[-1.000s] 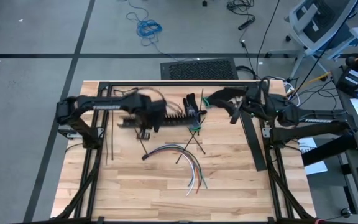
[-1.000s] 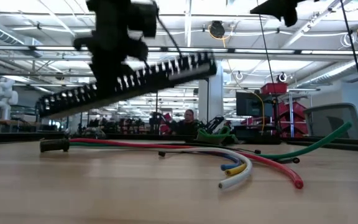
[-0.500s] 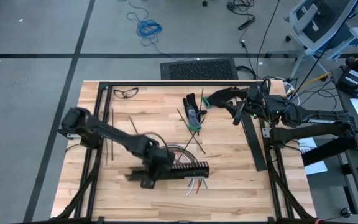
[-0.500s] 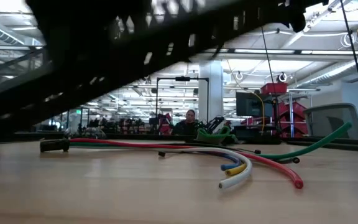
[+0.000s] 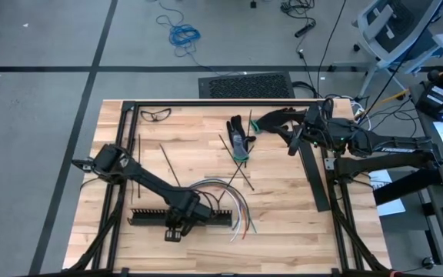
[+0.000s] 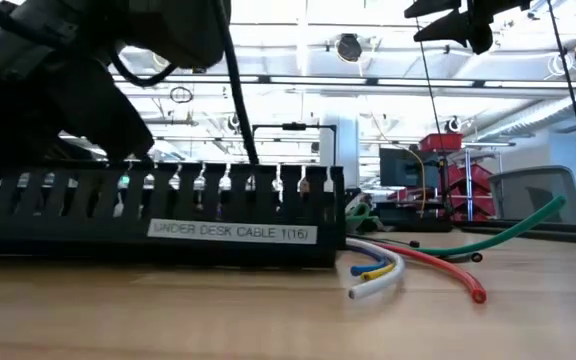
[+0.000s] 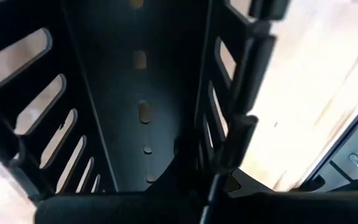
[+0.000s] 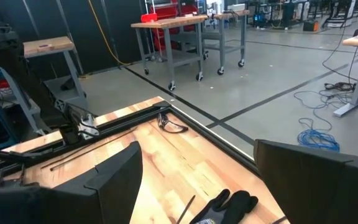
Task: Ziptie cables
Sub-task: Prepare the black cable duct
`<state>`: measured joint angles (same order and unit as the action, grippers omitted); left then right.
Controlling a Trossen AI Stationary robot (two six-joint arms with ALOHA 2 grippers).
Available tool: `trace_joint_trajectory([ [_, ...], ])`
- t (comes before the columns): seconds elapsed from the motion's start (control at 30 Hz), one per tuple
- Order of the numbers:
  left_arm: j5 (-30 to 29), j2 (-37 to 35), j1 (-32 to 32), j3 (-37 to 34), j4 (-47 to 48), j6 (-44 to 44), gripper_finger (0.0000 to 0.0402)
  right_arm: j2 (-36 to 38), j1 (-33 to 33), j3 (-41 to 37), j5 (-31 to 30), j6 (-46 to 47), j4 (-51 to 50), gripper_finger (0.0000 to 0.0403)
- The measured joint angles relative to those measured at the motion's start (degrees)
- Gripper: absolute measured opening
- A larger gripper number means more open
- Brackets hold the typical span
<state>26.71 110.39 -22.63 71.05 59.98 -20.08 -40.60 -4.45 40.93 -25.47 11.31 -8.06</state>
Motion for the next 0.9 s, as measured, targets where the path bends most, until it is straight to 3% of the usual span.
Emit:
trace_joint_trajectory([
  [0.2, -3.45, -0.01, 2.12, 0.33, -0.72, 4.05, 0.0000, 0.00, -0.01, 0.00, 0.00, 0.00, 0.02, 0.0297],
  [0.9, -15.40, -0.01, 21.49, 0.44, -7.61, 12.44, 0.0000, 0.00, 0.02, -0.02, 0.02, 1.73, 0.07, 0.0297],
])
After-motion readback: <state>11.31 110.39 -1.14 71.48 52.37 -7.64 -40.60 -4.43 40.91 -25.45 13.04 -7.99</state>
